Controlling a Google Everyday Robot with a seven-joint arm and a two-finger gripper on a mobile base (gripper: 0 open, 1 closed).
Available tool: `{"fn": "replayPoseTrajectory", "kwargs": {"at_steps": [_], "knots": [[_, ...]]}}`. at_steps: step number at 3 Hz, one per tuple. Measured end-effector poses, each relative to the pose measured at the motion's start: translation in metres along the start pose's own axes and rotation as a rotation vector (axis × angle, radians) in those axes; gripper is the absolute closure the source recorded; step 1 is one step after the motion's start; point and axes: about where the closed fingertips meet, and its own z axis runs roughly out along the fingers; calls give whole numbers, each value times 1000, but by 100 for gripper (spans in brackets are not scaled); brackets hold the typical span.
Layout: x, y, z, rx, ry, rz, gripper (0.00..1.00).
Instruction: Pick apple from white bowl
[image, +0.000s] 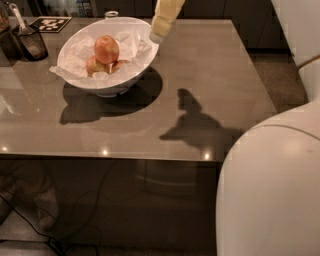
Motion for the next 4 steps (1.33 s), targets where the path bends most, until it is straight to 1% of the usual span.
{"fn": "replayPoseTrajectory", "kwargs": {"at_steps": [1,2,3,4], "knots": [[-26,-6,23,-20,9,-30,0],[-83,-10,86,-80,-15,-78,0],[-90,-18,90,-53,-41,-76,0],[-100,-21,108,-58,-56,-76,0]]}}
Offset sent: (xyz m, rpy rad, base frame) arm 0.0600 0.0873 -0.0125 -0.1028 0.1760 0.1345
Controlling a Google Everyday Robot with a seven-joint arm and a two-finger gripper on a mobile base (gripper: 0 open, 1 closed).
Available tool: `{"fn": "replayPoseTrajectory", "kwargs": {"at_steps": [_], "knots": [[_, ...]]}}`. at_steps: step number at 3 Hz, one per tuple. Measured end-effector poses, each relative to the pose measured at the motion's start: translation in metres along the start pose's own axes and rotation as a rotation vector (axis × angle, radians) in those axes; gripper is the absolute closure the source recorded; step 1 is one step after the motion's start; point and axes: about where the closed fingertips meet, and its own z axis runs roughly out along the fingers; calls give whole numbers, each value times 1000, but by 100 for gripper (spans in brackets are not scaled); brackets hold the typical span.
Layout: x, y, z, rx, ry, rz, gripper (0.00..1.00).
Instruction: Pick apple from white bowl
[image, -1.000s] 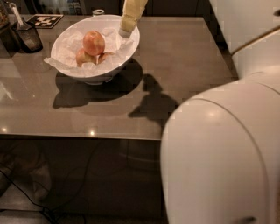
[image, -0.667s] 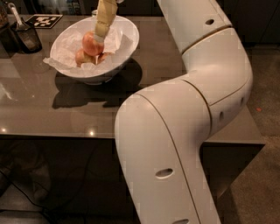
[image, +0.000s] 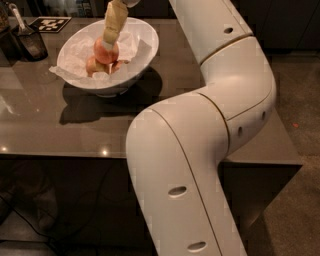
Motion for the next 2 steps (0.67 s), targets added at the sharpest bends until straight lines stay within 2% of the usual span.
{"fn": "replayPoseTrajectory", "kwargs": {"at_steps": [2], "knots": [[-3,-2,44,-36,25,24,0]]}}
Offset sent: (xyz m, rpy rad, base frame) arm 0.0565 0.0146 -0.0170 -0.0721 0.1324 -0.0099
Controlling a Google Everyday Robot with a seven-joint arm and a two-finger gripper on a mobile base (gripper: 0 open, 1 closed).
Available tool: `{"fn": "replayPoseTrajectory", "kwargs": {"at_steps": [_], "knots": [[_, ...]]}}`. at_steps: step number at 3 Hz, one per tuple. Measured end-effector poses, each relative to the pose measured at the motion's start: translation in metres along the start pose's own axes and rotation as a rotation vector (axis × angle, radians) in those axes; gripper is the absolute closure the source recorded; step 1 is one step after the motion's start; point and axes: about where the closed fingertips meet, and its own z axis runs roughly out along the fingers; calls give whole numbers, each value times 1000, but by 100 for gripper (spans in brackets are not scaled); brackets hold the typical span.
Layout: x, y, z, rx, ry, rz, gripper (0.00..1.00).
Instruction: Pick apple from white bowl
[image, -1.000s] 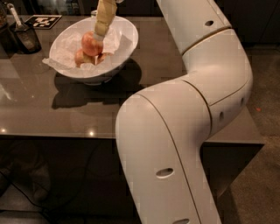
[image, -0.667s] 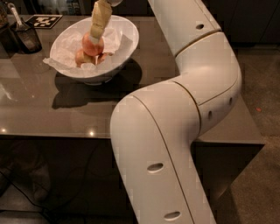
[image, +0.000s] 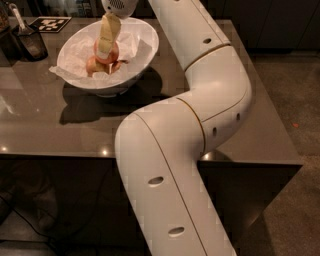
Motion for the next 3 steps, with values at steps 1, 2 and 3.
{"fn": "replayPoseTrajectory", "kwargs": {"at_steps": [1,2,3], "knots": [[8,-4,16,-9,15,24,0],[16,-6,30,-24,25,47,0],[20,-5,44,-44,26,66,0]]}}
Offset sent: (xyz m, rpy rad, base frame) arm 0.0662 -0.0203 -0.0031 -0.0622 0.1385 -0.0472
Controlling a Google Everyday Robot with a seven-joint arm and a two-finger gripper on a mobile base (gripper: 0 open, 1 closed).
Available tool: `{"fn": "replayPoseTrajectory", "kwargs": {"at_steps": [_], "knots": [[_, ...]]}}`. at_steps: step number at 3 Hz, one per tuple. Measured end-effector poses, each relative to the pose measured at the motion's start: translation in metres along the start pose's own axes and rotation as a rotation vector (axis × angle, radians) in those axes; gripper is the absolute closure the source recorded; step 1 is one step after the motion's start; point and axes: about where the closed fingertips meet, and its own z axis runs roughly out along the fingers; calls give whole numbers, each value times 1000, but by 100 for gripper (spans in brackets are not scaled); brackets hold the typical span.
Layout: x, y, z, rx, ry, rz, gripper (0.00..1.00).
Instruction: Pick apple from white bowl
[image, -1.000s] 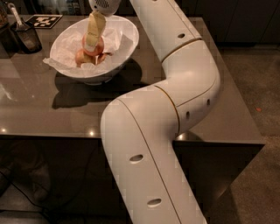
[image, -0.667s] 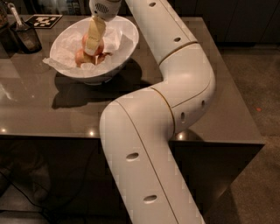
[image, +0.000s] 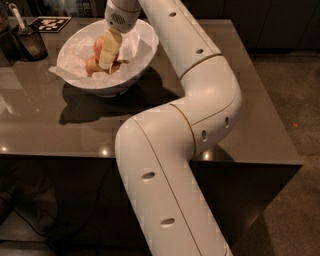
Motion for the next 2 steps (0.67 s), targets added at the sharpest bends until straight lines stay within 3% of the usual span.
{"fn": "replayPoseTrajectory", "kwargs": {"at_steps": [2], "knots": [[1,2,20,-47,-33,38,0]]}}
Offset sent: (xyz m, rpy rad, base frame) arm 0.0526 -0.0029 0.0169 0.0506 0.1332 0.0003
